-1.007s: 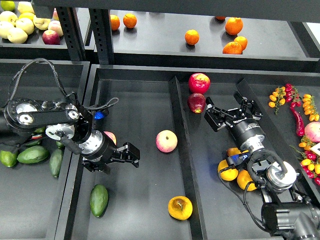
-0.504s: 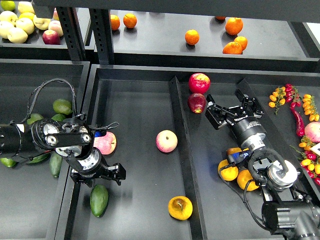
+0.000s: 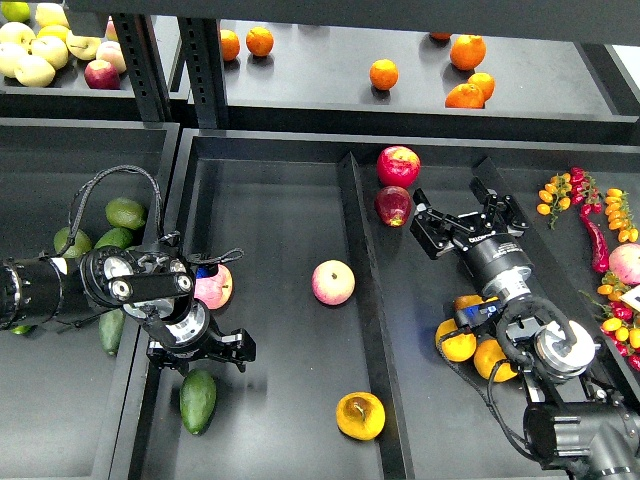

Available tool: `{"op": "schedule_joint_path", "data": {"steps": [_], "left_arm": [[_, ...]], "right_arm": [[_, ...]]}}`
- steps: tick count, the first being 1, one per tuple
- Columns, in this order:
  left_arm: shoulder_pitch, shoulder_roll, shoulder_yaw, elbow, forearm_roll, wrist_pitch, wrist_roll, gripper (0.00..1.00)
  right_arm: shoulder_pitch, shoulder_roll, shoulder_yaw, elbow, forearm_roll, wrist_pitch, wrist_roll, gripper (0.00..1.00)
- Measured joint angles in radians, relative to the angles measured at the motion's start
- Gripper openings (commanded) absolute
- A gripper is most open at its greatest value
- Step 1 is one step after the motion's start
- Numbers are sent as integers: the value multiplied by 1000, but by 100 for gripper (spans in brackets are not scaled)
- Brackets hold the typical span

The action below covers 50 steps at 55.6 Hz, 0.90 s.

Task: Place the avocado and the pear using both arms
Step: 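Lower the left gripper and close it on the green avocado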

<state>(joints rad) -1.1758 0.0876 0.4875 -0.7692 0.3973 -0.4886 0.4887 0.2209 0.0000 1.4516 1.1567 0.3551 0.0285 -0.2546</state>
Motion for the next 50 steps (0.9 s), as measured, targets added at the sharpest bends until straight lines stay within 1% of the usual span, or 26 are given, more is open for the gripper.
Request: {"op": "schedule_joint_path", "data": {"steps": [18, 35, 50], "left_arm": [[5, -3, 37, 1, 0, 0, 0, 99], [9, -68, 43, 12, -2, 0, 0, 99], [33, -77, 46, 42, -2, 0, 0, 99]], "right_arm": [[0, 0, 0, 0, 1, 0, 0, 100], [0, 0, 0, 0, 1, 0, 0, 100], [0, 0, -1, 1, 1, 0, -1, 100]]}}
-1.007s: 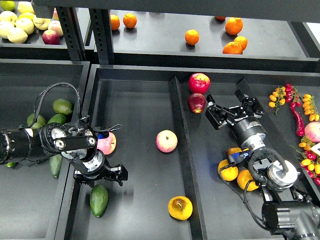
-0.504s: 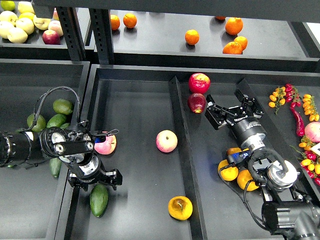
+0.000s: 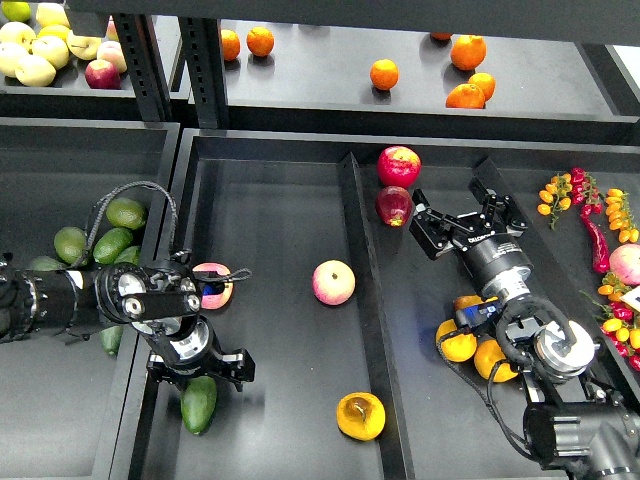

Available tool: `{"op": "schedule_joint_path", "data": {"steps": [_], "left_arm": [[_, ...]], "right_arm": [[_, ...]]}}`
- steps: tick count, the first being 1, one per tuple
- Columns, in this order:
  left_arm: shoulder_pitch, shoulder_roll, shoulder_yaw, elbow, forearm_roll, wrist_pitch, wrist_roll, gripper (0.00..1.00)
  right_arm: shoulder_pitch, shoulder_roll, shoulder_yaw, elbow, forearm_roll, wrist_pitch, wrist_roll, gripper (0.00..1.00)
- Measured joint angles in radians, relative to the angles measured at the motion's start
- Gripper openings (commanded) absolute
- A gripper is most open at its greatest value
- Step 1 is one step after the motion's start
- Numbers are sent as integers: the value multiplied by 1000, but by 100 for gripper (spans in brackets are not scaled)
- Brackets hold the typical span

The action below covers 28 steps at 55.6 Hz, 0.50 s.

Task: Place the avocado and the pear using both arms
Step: 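Lower the left gripper and close it on the green avocado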

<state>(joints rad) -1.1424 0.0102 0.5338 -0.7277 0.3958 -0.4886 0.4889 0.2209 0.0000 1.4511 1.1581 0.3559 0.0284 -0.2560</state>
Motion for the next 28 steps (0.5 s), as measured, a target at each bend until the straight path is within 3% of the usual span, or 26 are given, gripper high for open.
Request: {"op": "schedule_joint_path", "data": {"steps": [28], "left_arm": [[30, -3, 0, 27, 3, 0, 0, 99]], "right_arm": [[0, 0, 0, 0, 0, -1, 0, 100]]}}
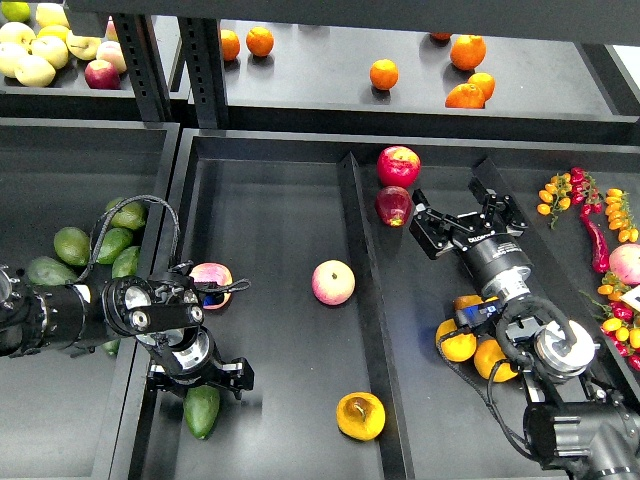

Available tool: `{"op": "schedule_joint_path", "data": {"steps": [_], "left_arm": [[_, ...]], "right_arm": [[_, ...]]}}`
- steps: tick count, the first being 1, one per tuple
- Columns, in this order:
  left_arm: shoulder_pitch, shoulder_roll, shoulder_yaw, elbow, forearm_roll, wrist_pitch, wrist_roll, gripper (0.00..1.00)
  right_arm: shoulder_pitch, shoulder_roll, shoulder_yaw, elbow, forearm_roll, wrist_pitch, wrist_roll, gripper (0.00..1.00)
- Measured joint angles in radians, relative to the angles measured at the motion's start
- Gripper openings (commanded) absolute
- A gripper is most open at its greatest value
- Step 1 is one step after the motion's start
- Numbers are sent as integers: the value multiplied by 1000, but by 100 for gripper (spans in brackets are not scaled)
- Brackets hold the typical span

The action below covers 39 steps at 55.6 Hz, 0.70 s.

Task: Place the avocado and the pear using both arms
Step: 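Lower the left gripper and close it on the green avocado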

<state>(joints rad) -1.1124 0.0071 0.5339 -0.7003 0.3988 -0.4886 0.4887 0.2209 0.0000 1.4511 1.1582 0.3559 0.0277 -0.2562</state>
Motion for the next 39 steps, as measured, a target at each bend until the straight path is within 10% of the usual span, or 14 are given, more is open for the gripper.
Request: {"op": "schedule_joint_path", "data": {"steps": [39], "left_arm": [[-26, -4, 0, -10, 2, 0, 0, 97]], "right_arm": [[2, 0, -8, -6, 0, 0, -2, 100]]}}
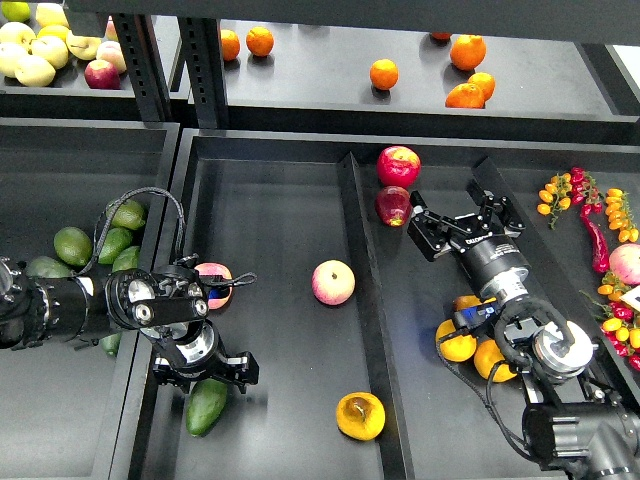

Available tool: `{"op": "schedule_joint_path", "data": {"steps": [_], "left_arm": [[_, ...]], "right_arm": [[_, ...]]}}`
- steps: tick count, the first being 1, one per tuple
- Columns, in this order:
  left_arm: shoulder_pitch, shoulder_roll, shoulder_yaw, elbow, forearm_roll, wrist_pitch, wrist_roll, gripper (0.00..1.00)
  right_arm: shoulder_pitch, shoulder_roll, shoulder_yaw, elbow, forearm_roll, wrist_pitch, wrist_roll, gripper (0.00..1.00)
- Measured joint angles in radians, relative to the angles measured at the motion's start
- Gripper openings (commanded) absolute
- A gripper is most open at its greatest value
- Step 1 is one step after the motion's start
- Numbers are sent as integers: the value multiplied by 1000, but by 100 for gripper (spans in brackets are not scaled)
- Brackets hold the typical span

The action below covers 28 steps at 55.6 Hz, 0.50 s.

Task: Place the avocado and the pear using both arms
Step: 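Lower the left gripper and close it on the green avocado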

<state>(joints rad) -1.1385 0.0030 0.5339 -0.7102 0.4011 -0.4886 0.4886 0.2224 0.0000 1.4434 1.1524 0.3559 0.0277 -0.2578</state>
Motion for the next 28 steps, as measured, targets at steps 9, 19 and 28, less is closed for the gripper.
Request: {"op": "schedule_joint_path", "data": {"steps": [9, 19, 28], "left_arm": [[13, -3, 0, 5, 6, 0, 0, 96], [22, -3, 0, 6, 6, 0, 0, 91], [29, -3, -10, 11, 6, 0, 0, 87]], "right_arm": [[5, 0, 0, -5, 0, 0, 0, 100], [6, 0, 0, -5, 0, 0, 0, 100], [6, 0, 0, -5, 0, 0, 1, 100]]}}
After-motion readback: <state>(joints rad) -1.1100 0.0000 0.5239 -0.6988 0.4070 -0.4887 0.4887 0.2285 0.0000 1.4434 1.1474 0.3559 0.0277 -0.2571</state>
